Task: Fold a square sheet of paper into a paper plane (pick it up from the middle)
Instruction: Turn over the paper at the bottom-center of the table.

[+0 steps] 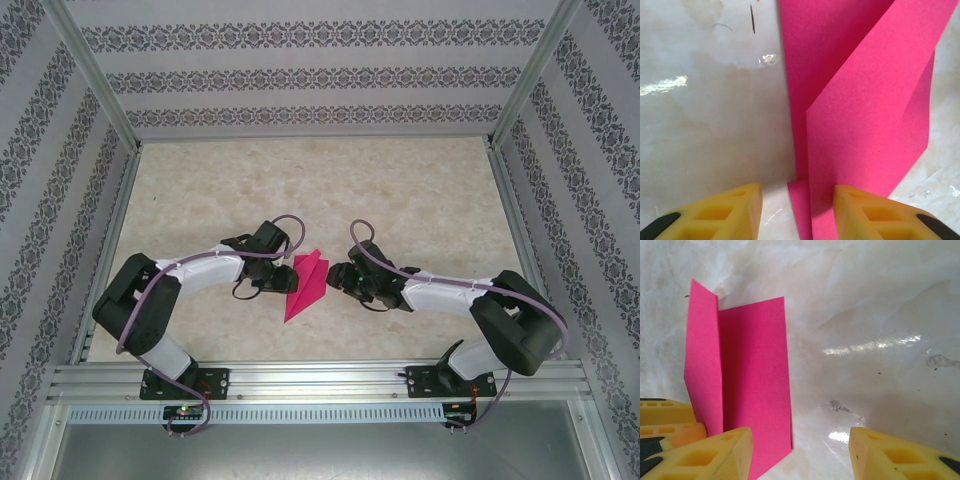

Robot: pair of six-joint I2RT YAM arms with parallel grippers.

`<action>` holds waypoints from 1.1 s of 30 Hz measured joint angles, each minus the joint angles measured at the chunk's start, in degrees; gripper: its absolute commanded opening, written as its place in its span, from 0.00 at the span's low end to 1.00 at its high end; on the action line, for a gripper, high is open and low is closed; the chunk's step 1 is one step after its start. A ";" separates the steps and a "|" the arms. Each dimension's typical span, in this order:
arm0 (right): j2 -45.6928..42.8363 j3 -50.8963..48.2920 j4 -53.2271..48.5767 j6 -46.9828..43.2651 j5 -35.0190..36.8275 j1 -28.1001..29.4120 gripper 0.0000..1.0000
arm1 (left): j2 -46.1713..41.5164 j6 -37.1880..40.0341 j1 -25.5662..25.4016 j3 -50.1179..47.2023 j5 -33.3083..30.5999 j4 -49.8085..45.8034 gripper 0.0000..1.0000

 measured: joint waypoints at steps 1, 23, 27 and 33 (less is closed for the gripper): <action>0.39 -0.11 0.63 0.44 -0.07 0.00 0.54 | 0.26 0.00 0.00 0.20 -0.20 -0.11 0.43; 4.48 -0.26 5.95 3.21 -2.19 1.11 0.48 | 1.88 0.00 -0.74 1.27 -1.92 -0.68 0.38; 4.39 -0.26 5.86 3.26 -1.62 1.46 0.48 | 1.88 0.00 -0.74 1.27 -2.12 -0.70 0.38; 1.18 -0.24 4.39 3.34 -0.83 2.99 0.48 | 1.88 0.00 -0.74 1.27 -2.08 -0.72 0.39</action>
